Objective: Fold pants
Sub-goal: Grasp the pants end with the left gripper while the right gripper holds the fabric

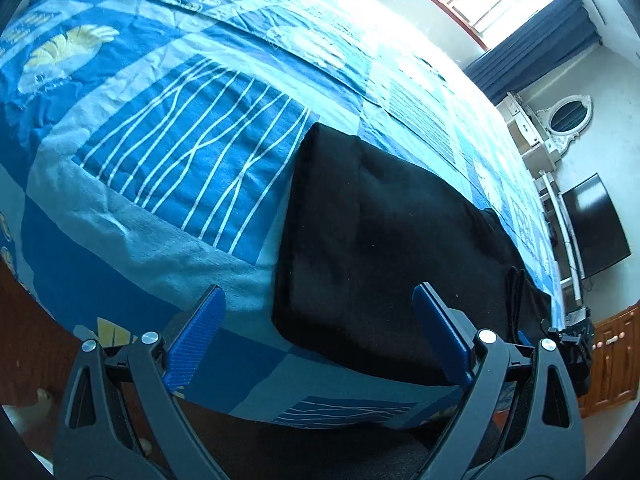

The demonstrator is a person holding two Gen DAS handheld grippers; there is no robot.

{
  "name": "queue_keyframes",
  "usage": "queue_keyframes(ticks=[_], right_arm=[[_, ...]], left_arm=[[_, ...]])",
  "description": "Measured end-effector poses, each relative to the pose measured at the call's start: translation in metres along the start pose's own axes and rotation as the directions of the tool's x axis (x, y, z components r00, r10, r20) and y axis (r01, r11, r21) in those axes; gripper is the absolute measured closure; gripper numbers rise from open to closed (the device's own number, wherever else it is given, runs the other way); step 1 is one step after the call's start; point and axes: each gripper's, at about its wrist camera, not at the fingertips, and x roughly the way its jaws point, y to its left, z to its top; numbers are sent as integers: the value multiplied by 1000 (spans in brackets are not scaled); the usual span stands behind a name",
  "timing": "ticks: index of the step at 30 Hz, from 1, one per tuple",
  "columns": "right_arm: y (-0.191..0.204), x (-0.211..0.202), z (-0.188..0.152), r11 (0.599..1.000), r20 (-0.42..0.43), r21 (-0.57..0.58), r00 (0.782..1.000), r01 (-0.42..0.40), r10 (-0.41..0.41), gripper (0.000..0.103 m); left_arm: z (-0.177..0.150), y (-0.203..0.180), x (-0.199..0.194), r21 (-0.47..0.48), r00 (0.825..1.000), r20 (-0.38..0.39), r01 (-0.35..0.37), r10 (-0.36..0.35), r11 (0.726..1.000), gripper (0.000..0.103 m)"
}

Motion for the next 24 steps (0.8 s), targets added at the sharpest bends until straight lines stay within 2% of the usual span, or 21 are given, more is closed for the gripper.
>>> queue_keyframes(ticks=[3, 7, 12, 17, 19, 22, 24], right_arm=[[0, -1, -4, 1000, 12, -15, 1000, 4, -4, 49], [-1, -2, -5, 1000, 15, -4, 1000, -4, 4, 49], [-3, -2, -6, 1000, 20, -6, 1000, 3, -2, 49], [-3, -3, -7, 1000, 21, -7, 1000, 2, -2, 49], [-3, -3, -7, 1000, 21, 2, 1000, -3, 3, 49], [-4, -3, -7, 1000, 24, 10, 1000, -8, 7, 49], [-4, -3, -7, 1000, 30, 12, 1000, -7, 7, 49]], left_arm=[[14, 14, 17, -37, 995, -62, 74, -76, 997, 9], [31, 15, 26, 0, 984, -113, 136, -135, 991, 8], [37, 6, 20, 13, 958, -132, 258, -254, 966, 9], [52, 2, 38, 39, 963, -160, 225, -216, 974, 9], [58, 7, 47, 24, 952, -178, 257, -248, 966, 9], [59, 13, 54, 0, 926, -178, 339, -334, 941, 12], [58, 16, 59, -29, 897, -194, 399, -397, 916, 31]])
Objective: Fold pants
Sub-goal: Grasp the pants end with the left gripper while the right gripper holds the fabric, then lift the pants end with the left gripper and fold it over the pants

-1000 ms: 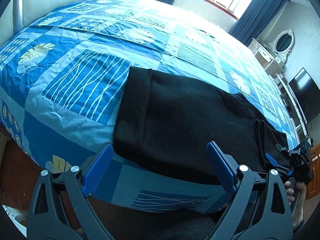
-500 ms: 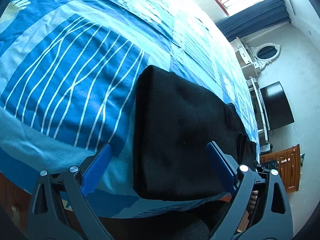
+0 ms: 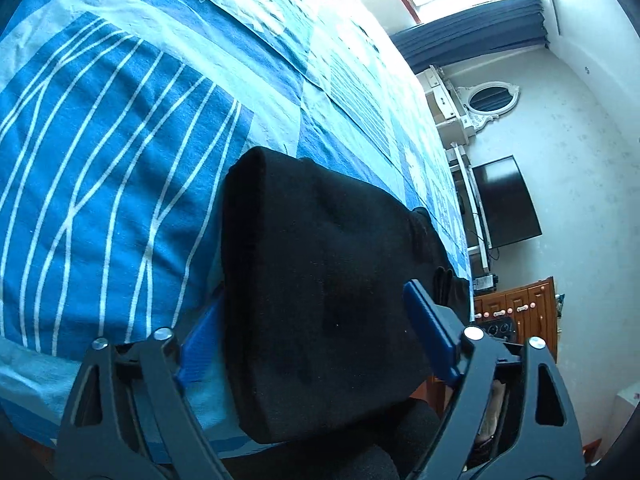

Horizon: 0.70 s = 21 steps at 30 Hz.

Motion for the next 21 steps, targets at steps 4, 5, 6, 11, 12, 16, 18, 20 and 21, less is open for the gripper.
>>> queue_keyframes(ticks=[4, 5, 6, 11, 12, 16, 18, 20, 21], right_arm=[[0, -1, -1, 1000, 8, -1, 1000, 0, 0, 48], [0, -1, -1, 1000, 9, -1, 1000, -1, 1, 48], [0, -1, -1, 1000, 10, -1, 1000, -1, 1, 48], [2, -2, -3, 1000, 23, 1, 1000, 0, 0, 48], [2, -2, -4, 1000, 24, 1, 1000, -1, 1, 48], [2, -2, -5, 1000, 28, 2, 1000, -6, 6, 48], [2, -3, -6, 1000, 32, 9, 999, -8, 7, 48], [2, -3, -6, 1000, 34, 9, 999, -3, 3, 48], [3, -4, -6, 1000, 35, 11, 999, -1, 1, 48]], left_arm=[[-7, 1, 12, -2, 997, -23, 68, -68, 998, 48], [-7, 1, 13, 2, 997, -16, 77, -77, 997, 48], [-8, 1, 15, -2, 996, -7, 87, -87, 996, 48], [-10, -4, 21, -23, 996, 12, 93, -93, 995, 63], [-10, -2, 22, -40, 996, 3, 91, -90, 995, 72], [-12, -4, 20, -67, 996, 13, 93, -93, 993, 88], [-11, -12, 15, -61, 996, 19, 83, -82, 995, 88], [-9, -26, 10, -51, 997, 26, 80, -78, 996, 89], [-7, -35, 7, -39, 997, 28, 72, -70, 997, 89]])
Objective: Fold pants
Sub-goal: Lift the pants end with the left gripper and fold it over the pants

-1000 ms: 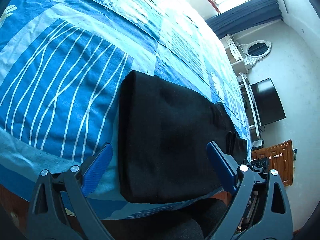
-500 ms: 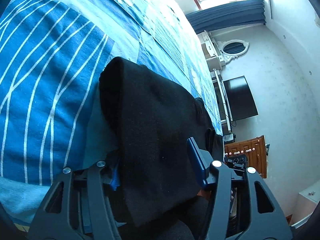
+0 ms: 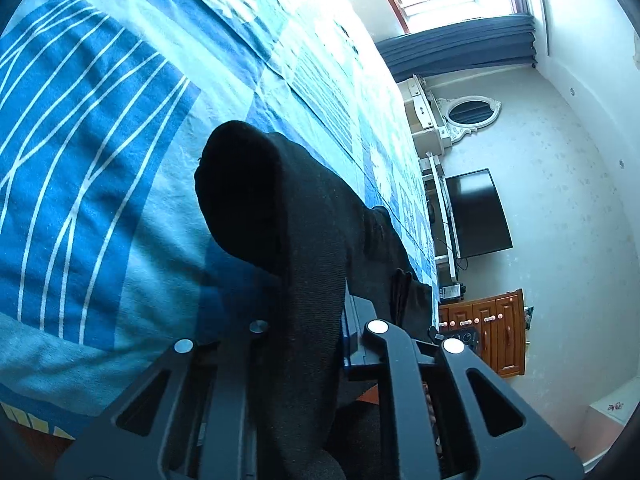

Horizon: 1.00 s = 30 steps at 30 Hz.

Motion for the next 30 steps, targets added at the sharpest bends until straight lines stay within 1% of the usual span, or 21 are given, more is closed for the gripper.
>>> queue_keyframes(ticks=[2, 5, 9, 11, 13, 17, 21, 24, 28, 30], right_arm=[[3, -2, 1, 1000, -5, 7, 1000, 0, 0, 44], [9, -5, 3, 1000, -22, -3, 1000, 20, -20, 41], [16, -15, 8, 998, -43, -36, 997, 60, -62, 40], [19, -23, 12, 996, -46, -52, 996, 71, -74, 40], [22, -33, 15, 993, -45, -74, 995, 91, -95, 37], [25, -54, 18, 983, -25, -123, 990, 135, -139, 35], [21, -76, 21, 971, 21, -147, 982, 190, -189, 28], [11, -92, 25, 972, 51, -114, 978, 207, -203, 26], [5, -116, 32, 969, 126, -75, 966, 236, -225, 25], [5, -127, 37, 961, 174, -67, 952, 267, -253, 23]], left_arm=[[2, -23, -3, 39, 1000, 3, -15, 15, 999, 89], [4, -60, -5, 89, 1000, 5, -16, 16, 996, 89], [3, -109, 0, 151, 999, 0, -40, 41, 988, 89], [-2, -132, 7, 186, 999, -8, -42, 44, 982, 89], [-7, -154, 15, 224, 998, -16, -50, 55, 973, 89], [-18, -197, 40, 291, 996, -31, -70, 82, 954, 89], [-32, -235, 73, 361, 988, -39, -123, 146, 924, 89], [-44, -258, 104, 401, 979, -57, -157, 195, 903, 89], [-66, -283, 148, 481, 960, -57, -215, 274, 850, 89], [-77, -293, 169, 511, 953, -65, -223, 297, 830, 89]])
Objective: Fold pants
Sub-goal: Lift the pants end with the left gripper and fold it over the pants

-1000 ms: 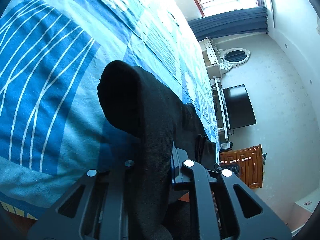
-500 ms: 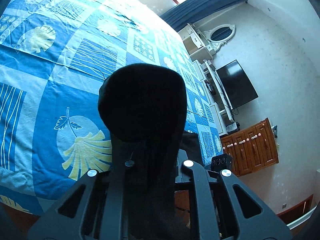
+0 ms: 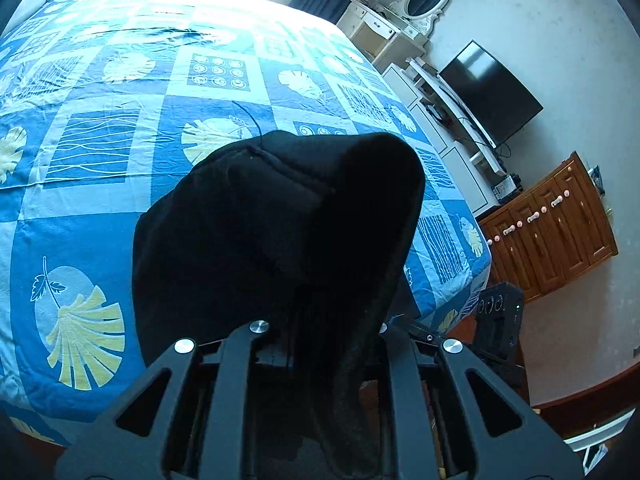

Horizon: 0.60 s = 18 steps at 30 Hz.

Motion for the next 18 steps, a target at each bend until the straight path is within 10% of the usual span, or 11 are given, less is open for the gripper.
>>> queue_keyframes(ticks=[18], right_arm=[[-47, -46, 36, 987, 161, 157, 987, -22, -4, 23]], left_arm=[[-22, -94, 145, 176, 959, -80, -256, 273, 950, 89]])
